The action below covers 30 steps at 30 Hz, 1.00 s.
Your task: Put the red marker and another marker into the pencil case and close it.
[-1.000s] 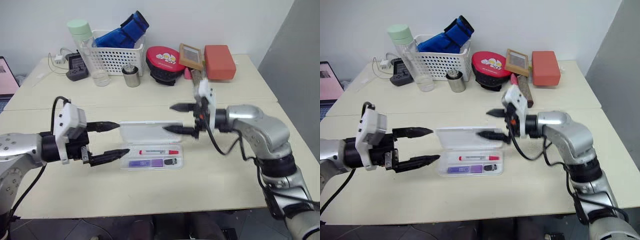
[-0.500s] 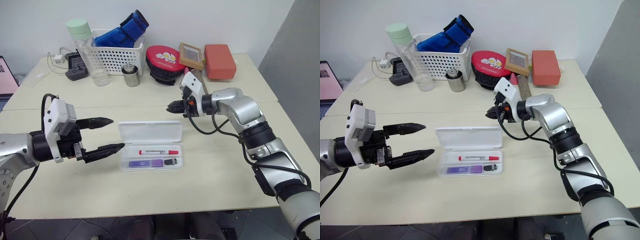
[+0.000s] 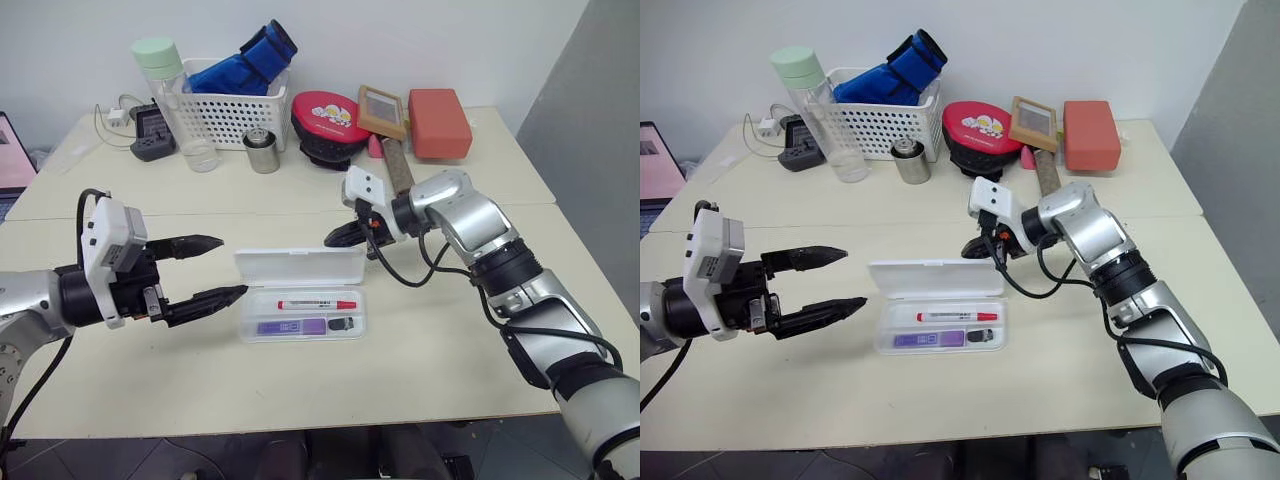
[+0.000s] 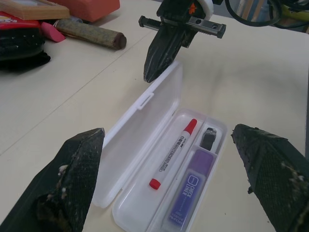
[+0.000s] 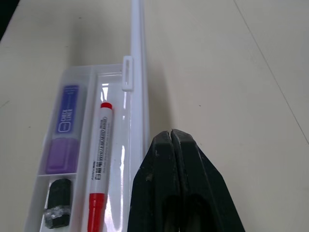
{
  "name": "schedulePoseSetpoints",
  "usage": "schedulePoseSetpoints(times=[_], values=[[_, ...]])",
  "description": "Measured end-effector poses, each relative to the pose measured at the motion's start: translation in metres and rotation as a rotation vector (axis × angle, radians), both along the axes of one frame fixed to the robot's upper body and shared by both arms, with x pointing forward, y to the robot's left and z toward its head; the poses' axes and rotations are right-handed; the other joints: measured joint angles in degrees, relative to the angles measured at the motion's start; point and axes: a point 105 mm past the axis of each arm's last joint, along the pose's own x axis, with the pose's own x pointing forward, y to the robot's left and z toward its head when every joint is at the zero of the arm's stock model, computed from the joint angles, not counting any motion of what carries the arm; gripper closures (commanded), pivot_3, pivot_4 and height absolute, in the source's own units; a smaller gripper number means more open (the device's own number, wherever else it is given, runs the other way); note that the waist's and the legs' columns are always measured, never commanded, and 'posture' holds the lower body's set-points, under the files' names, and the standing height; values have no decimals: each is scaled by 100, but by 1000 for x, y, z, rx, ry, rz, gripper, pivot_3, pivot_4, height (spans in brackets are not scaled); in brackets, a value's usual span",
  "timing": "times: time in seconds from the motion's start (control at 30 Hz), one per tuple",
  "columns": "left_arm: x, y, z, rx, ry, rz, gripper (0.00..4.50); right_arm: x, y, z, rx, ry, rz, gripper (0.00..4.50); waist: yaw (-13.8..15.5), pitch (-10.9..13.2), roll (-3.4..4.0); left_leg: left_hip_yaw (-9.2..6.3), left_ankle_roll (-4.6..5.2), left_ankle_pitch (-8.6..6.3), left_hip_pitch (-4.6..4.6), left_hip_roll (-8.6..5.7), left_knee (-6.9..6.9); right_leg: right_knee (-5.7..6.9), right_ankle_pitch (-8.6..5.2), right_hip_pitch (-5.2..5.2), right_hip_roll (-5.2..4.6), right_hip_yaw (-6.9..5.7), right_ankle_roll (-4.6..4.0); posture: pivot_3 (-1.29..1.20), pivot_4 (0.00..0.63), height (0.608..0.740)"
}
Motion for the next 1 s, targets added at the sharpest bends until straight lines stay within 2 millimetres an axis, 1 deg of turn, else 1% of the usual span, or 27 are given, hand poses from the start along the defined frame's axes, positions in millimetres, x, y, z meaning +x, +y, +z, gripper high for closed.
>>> schedulePoseSetpoints(times=[0.17, 0.23, 0.3, 0.43, 0.53, 0.6, 0.73, 0.83, 1.0], values=[[0, 0, 0, 0, 0, -1, 0, -17, 5, 0, 3, 0, 60, 4490, 0, 0, 0, 1, -1, 0, 1, 6, 0, 0, 1, 0, 0, 0, -2, 0, 150, 740], [0, 0, 0, -1, -1, -2, 0, -25, 5, -4, -4, -2, 78, 4490, 3, 0, 0, -2, -1, -1, 1, 9, -1, -2, 1, 1, 1, -3, -2, 0, 150, 740], [0, -1, 0, -3, -2, -3, 0, -35, 6, -16, -20, 30, 96, 4490, 3, 0, 0, -1, -2, -1, 1, 10, -1, -1, 1, 1, 1, -2, -3, 0, 150, 740], [-1, -2, 0, -10, 0, -11, 0, -46, 6, -34, -34, 76, 103, 4490, 2, 0, 0, -1, -2, -1, 2, 10, 0, -1, 2, 1, 1, -2, -4, 0, 150, 740], [-3, -3, -3, -9, 16, -18, 0, -55, 7, -49, -50, 114, 104, 4490, 0, 0, 0, 0, -2, -1, 2, 11, 0, -1, 2, 0, 2, -1, -5, 0, 150, 740], [-4, -4, -6, -7, 25, -24, 0, -57, 6, -55, -64, 116, 101, 4490, 2, 0, 0, -2, -2, -1, 2, 11, 0, -1, 2, 1, 2, -3, -5, 0, 150, 740], [-9, -8, -12, 3, 56, -55, 0, -62, 6, -74, -121, 104, 97, 4490, -1, 0, 0, 2, -2, -1, 3, 11, 0, -1, 1, 1, 2, 0, -5, 0, 150, 740], [-14, -10, -17, 24, 85, -82, 0, -61, 7, -75, -126, 74, 101, 4490, -3, -1, -1, 2, -3, -1, 10, 14, -1, -1, 1, 5, 5, -1, -5, 0, 150, 740], [-20, -6, -26, 83, 133, -105, 0, -60, 8, -77, -130, 41, 105, 4490, -2, -1, -2, 7, -2, -1, 21, 18, -4, 0, 2, 10, 10, 2, -9, 0, 150, 740]])
